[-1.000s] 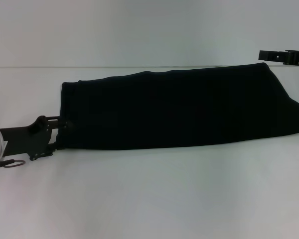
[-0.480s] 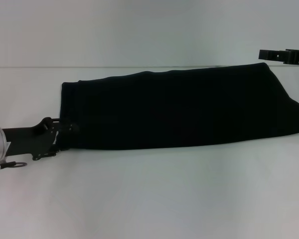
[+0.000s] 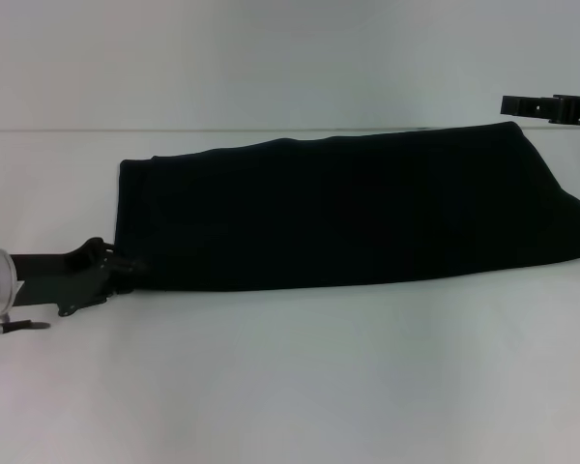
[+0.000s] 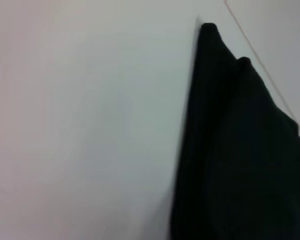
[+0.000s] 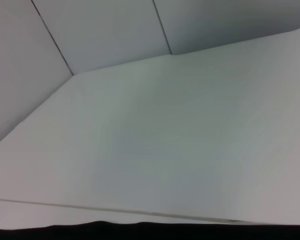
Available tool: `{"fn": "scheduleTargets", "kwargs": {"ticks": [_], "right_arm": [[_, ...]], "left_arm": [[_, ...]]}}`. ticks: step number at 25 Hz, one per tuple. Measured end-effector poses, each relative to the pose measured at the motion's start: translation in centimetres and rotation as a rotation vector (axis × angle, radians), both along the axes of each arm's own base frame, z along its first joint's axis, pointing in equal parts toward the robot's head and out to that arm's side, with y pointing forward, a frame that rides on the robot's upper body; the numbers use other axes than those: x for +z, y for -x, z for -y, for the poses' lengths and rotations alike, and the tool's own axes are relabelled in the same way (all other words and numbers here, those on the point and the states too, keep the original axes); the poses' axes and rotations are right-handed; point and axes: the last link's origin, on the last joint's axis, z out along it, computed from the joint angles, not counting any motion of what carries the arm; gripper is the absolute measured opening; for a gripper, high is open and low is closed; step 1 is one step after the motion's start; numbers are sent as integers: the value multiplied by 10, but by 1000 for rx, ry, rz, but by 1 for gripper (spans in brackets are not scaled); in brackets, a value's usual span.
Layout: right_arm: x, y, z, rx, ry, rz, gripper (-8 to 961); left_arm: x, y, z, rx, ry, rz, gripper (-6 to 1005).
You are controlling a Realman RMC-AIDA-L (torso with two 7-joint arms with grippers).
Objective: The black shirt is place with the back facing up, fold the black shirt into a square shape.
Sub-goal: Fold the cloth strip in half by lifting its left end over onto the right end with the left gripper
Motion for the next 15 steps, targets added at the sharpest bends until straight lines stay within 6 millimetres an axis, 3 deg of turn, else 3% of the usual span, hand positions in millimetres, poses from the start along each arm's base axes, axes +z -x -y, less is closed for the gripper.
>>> {"fn": "scheduleTargets", "kwargs": {"ticks": [5, 10, 13, 15], "right_arm": [[0, 1, 0, 3, 3, -1, 758], [0, 0, 0, 3, 5, -1, 758], [0, 0, 1, 4, 4, 0, 758], [0, 0, 1, 4, 4, 1, 758]], "left_arm": [[-1, -1, -2, -8, 7, -21, 471], [-2, 0, -1, -8, 9, -22, 234], [-1, 1, 0, -14, 11, -32, 26], [-1, 3, 1, -31, 12, -45, 26]]}}
